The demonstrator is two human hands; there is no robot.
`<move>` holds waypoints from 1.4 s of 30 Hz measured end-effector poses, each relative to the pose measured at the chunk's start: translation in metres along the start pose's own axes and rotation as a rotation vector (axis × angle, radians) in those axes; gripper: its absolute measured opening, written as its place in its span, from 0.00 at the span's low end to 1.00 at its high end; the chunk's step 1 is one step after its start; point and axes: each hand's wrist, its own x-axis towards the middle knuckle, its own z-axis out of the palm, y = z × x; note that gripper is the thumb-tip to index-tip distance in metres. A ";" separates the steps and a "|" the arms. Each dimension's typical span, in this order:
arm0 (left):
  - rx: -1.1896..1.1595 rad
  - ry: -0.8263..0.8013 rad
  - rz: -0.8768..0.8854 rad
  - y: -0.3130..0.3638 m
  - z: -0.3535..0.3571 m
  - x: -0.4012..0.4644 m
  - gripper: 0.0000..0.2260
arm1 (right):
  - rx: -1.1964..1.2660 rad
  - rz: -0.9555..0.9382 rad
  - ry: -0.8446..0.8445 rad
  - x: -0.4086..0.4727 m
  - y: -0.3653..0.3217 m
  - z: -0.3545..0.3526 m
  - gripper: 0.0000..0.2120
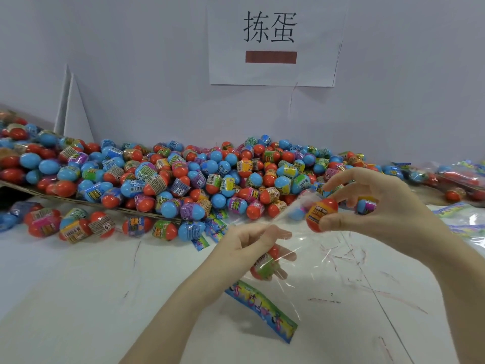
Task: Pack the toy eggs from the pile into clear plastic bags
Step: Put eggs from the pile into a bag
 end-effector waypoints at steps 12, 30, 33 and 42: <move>-0.057 0.024 -0.008 0.001 0.001 0.001 0.18 | 0.072 -0.034 -0.161 0.001 -0.001 0.002 0.17; -0.033 -0.101 -0.010 0.002 -0.001 -0.001 0.12 | -0.042 -0.017 -0.450 0.004 0.006 0.018 0.15; -0.015 -0.080 -0.001 0.000 -0.003 0.000 0.22 | -0.017 -0.004 -0.355 0.004 0.004 0.019 0.14; -0.016 0.031 0.005 -0.003 0.001 0.003 0.23 | -0.222 -0.009 -0.353 0.005 0.008 0.023 0.19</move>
